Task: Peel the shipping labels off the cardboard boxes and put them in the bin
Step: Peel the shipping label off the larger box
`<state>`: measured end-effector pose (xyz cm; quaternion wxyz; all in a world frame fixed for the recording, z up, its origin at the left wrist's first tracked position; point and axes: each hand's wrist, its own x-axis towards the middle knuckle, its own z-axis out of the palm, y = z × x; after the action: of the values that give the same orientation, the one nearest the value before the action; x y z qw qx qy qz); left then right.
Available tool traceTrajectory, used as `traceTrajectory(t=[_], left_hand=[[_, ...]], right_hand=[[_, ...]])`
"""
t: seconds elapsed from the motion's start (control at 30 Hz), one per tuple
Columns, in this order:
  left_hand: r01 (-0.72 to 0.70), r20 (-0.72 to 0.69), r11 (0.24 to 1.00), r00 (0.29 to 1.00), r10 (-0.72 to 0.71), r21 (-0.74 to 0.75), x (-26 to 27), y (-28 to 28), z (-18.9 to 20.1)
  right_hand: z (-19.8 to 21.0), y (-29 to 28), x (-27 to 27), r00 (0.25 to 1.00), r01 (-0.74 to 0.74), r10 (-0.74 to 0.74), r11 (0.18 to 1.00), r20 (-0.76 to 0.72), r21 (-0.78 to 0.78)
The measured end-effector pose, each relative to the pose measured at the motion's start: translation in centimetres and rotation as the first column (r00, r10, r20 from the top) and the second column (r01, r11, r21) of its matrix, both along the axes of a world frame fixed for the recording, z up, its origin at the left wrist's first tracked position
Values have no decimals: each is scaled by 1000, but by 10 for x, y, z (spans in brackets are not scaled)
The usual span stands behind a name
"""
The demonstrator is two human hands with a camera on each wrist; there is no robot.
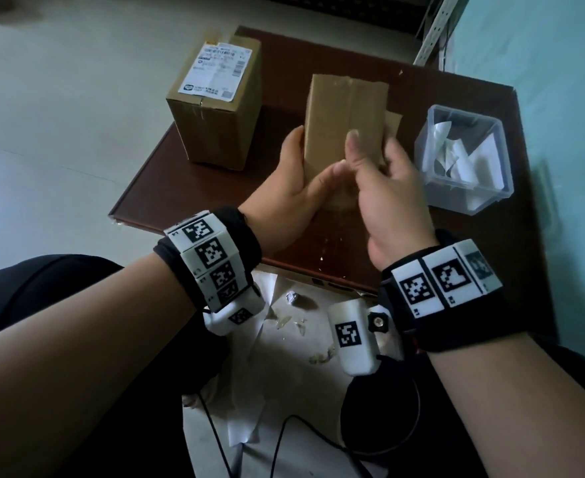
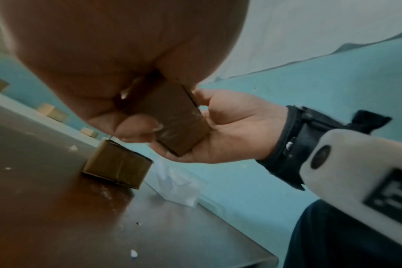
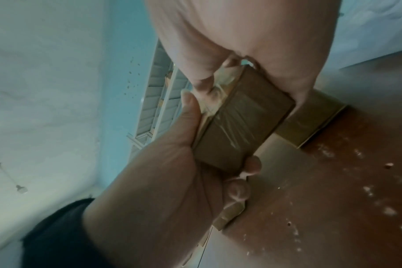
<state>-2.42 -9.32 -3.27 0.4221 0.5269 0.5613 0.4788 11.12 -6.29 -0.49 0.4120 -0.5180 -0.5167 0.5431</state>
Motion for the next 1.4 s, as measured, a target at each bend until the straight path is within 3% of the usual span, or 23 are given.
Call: traceTrajectory(t=[0.17, 0.27, 0.43, 0.57, 0.7, 0.87, 1.03, 1.2, 1.4], left_hand=[[-320, -206, 945, 922, 326, 66, -18, 9, 7], [-392, -232, 915, 885, 404, 98, -24, 16, 13], [-331, -130, 941, 932, 337, 69, -29, 30, 22], [-341, -151, 933, 922, 355, 113, -37, 48, 28], [-388, -170, 921, 906, 387, 26, -41, 75, 27], [-330, -265, 938, 919, 292, -109, -43, 102, 19], [-335, -228, 917, 931, 286, -216, -47, 111, 11], [-306, -82, 899, 952, 296, -312, -48, 116, 10], [-312, -179, 881, 948, 263, -357, -45, 119, 5]], right_hand=[[-13, 12, -23, 998, -62, 63, 998, -28, 20], [-15, 21, -34, 994, -106, 107, 994, -35, 9], [-13, 44, -53, 1000, 0, 0, 997, -9, 79], [-9, 56, -61, 999, 48, -46, 989, -13, 141], [-2, 73, -59, 997, -2, -10, 987, 76, 161], [-4, 89, -49, 988, -75, 68, 996, 139, 48], [-12, 99, -49, 955, -105, 85, 993, 285, 53], [-20, 102, -55, 932, -87, 53, 993, 358, 78], [-25, 109, -55, 807, -133, 71, 989, 586, 62]])
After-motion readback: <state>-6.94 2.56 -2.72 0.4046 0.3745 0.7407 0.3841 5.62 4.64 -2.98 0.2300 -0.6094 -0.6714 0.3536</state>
